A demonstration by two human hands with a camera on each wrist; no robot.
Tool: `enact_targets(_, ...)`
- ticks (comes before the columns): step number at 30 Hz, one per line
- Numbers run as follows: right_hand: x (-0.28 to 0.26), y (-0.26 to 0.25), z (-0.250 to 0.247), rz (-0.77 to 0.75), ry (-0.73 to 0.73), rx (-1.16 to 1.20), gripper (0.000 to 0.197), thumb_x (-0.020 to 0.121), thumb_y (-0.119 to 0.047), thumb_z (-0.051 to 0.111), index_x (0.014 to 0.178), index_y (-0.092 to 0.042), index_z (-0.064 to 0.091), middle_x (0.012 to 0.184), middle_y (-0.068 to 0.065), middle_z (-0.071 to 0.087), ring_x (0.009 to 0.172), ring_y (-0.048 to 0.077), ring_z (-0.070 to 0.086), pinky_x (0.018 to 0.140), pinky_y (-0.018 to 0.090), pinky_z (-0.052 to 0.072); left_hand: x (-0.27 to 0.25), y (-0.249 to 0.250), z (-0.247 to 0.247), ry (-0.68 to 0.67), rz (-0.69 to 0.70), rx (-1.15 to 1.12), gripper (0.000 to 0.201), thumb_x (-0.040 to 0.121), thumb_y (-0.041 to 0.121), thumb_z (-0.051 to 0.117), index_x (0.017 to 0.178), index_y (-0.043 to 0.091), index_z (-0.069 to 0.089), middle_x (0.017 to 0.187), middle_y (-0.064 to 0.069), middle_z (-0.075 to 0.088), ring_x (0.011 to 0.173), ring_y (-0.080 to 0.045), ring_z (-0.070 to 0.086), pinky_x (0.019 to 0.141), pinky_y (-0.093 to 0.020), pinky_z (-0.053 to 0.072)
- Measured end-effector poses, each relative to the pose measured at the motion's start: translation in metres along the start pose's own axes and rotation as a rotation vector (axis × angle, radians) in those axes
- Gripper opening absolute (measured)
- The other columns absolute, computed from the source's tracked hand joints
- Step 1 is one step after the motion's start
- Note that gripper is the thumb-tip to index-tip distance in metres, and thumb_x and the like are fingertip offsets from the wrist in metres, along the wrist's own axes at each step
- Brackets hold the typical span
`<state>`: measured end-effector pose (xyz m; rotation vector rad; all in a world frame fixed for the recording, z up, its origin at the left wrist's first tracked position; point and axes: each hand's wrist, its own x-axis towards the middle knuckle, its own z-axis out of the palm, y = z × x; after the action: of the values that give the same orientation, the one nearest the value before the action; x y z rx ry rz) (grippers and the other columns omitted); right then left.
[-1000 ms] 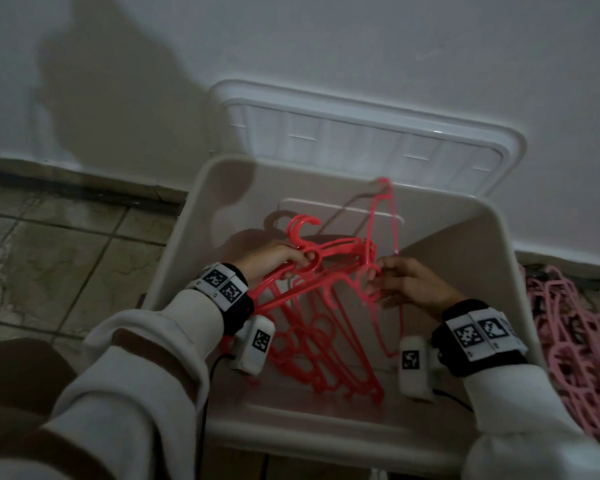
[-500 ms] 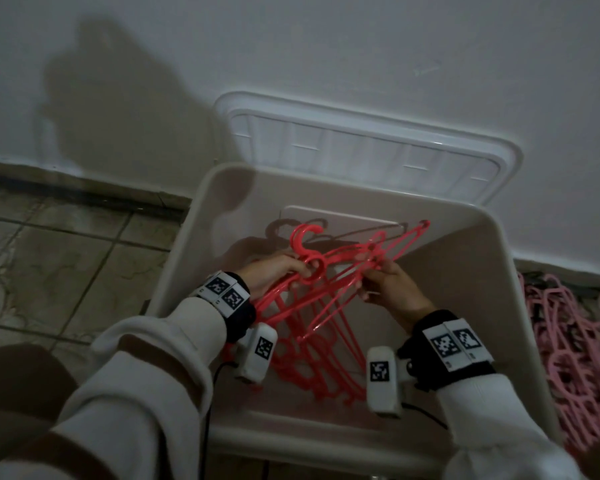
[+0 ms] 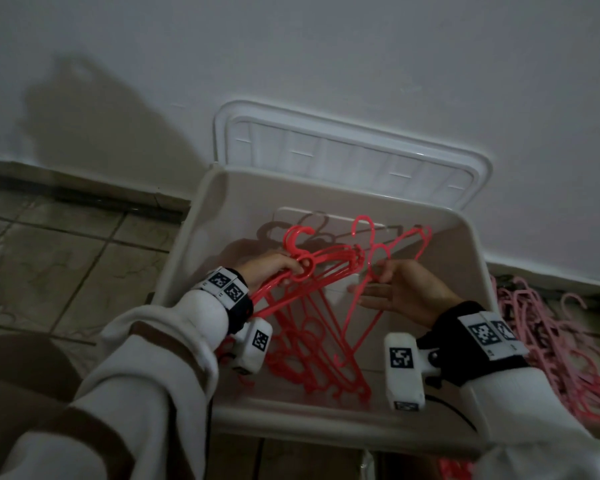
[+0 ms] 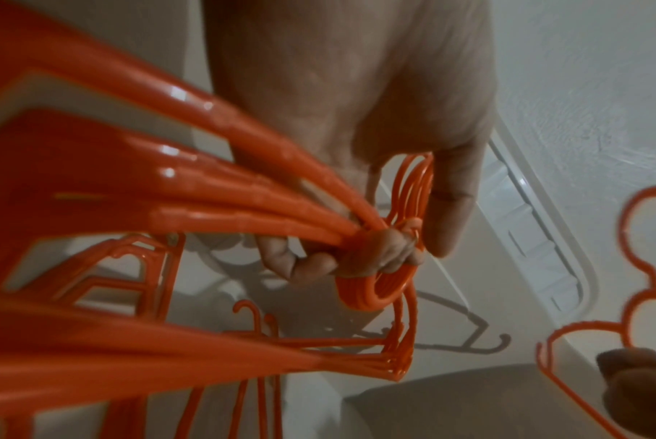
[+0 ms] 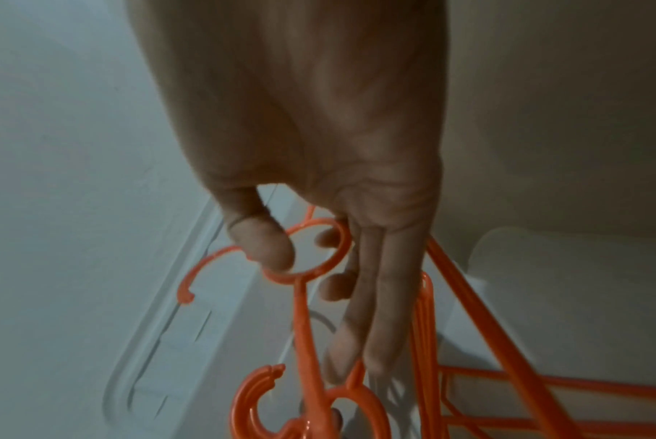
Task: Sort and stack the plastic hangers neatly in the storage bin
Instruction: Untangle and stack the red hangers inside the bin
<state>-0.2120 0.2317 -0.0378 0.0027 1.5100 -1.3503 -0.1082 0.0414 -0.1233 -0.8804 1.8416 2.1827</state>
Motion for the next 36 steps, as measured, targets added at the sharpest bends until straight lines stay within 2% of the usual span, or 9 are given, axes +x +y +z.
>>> enact_targets(4,-0.005,-0.001,0.004,-0.036,0.132,-0.135,0.010,0.086,-0.001,0.052,0.079,-0.007,0.054,0.065,0.006,0.047,0.043,0.009,0.061,0.042,0.017,0.049,-0.001,0.002,-0.002,-0.002,0.002,0.018,0.013,0.082,0.000,0.055,0.081,0.009,0.064,0.049,0.004,0.056,0.035,-0.004,0.044,0.040,-0.014,0.035)
enact_targets(7,-0.003,-0.001,0.008,-0.061,0.176,-0.298,0.021,0.090,0.004,0.043,0.076,-0.011,0.046,0.060,0.005,0.045,0.028,0.004,0.043,0.034,0.014,0.038,-0.003,0.003,-0.001,-0.007,0.005,0.006,0.017,0.083,-0.001,0.054,0.077,0.011,0.064,0.048,0.005,0.056,0.035,-0.003,0.044,0.040,-0.013,0.036)
enact_targets(14,-0.011,-0.011,0.005,-0.007,0.110,-0.933,0.021,0.094,-0.011,0.049,0.109,-0.013,0.035,0.072,0.003,0.058,0.030,0.002,0.051,0.033,0.012,0.036,0.000,0.003,-0.004,0.012,0.014,0.052,0.013,0.086,0.004,0.052,0.077,0.009,0.059,0.053,0.005,0.054,0.041,-0.005,0.046,0.042,-0.013,0.038)
enact_targets(22,-0.018,-0.030,0.003,-0.130,-0.099,-1.051,0.019,0.085,0.007,0.057,0.103,0.013,0.059,0.070,0.001,0.069,0.056,0.017,0.064,0.042,0.014,0.047,0.004,-0.003,-0.015,0.096,-0.054,0.085,0.009,0.079,0.017,0.062,0.073,0.016,0.069,0.070,-0.002,0.063,0.065,-0.014,0.056,0.059,-0.014,0.046)
enact_targets(25,-0.013,-0.032,-0.008,-0.144,-0.120,-1.146,0.008,0.078,-0.005,0.070,0.078,-0.013,0.073,0.090,0.008,0.073,0.083,0.040,0.066,0.046,0.012,0.044,0.004,-0.002,-0.016,0.082,-0.058,0.059,0.016,0.084,0.014,0.058,0.072,0.013,0.067,0.064,0.000,0.064,0.062,-0.013,0.057,0.065,-0.019,0.044)
enact_targets(28,-0.007,-0.032,-0.008,-0.119,-0.128,-1.378,0.006,0.079,-0.023,0.071,0.082,-0.020,0.075,0.085,0.004,0.073,0.059,0.006,0.062,0.047,0.008,0.037,0.002,-0.001,-0.015,-0.003,-0.100,-0.022,0.014,0.080,0.010,0.060,0.074,0.015,0.071,0.069,-0.002,0.062,0.059,-0.015,0.053,0.062,-0.024,0.042)
enact_targets(31,0.009,-0.023,0.001,-0.193,-0.038,-1.550,0.018,0.085,-0.025,0.064,0.096,-0.013,0.073,0.083,-0.002,0.069,0.050,-0.014,0.051,0.060,0.004,0.040,-0.002,0.001,-0.012,-0.121,-0.126,-0.087,0.017,0.085,0.008,0.054,0.079,0.015,0.067,0.059,0.005,0.056,0.041,-0.005,0.046,0.043,-0.015,0.037)
enact_targets(33,0.023,-0.014,0.005,-0.215,0.052,-1.591,0.019,0.087,-0.028,0.061,0.100,-0.017,0.070,0.097,0.001,0.070,0.075,-0.004,0.060,0.086,0.022,0.047,-0.003,0.003,-0.011,-0.140,-0.116,-0.062,0.011,0.081,0.013,0.059,0.090,0.011,0.066,0.069,0.001,0.055,0.042,-0.004,0.046,0.043,-0.014,0.037)
enact_targets(36,0.038,-0.002,0.013,-0.236,0.097,-1.712,0.016,0.090,-0.036,0.054,0.099,-0.029,0.065,0.107,-0.006,0.066,0.108,0.016,0.056,0.102,0.041,0.031,-0.005,0.005,-0.009,-0.177,-0.079,-0.059,0.025,0.078,0.013,0.064,0.102,0.008,0.060,0.067,-0.001,0.051,0.043,-0.005,0.044,0.043,-0.014,0.036)
